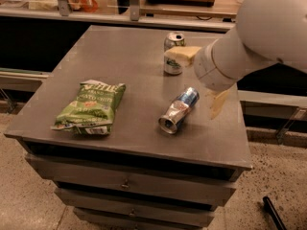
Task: Knock redbull can over
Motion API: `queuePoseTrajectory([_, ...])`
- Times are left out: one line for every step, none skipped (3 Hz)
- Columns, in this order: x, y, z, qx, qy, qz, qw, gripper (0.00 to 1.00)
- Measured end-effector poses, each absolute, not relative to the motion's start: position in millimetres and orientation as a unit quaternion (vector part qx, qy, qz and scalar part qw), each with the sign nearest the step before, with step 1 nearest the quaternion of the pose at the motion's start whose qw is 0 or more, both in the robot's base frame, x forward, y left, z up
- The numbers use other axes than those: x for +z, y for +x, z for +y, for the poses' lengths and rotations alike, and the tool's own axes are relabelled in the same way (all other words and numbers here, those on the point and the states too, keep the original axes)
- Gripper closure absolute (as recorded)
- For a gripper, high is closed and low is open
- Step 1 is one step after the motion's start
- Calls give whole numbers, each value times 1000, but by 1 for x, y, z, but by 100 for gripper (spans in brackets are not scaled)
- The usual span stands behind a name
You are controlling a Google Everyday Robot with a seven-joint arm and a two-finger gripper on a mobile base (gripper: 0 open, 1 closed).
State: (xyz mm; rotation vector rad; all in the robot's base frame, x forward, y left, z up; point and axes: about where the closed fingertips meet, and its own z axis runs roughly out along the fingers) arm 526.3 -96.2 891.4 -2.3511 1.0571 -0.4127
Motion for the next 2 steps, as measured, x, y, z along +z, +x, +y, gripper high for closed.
queuePoseTrajectory([917,540,-103,-171,-848,408,292,0])
queuePoseTrajectory([938,554,-117,-189,-822,435,316,0])
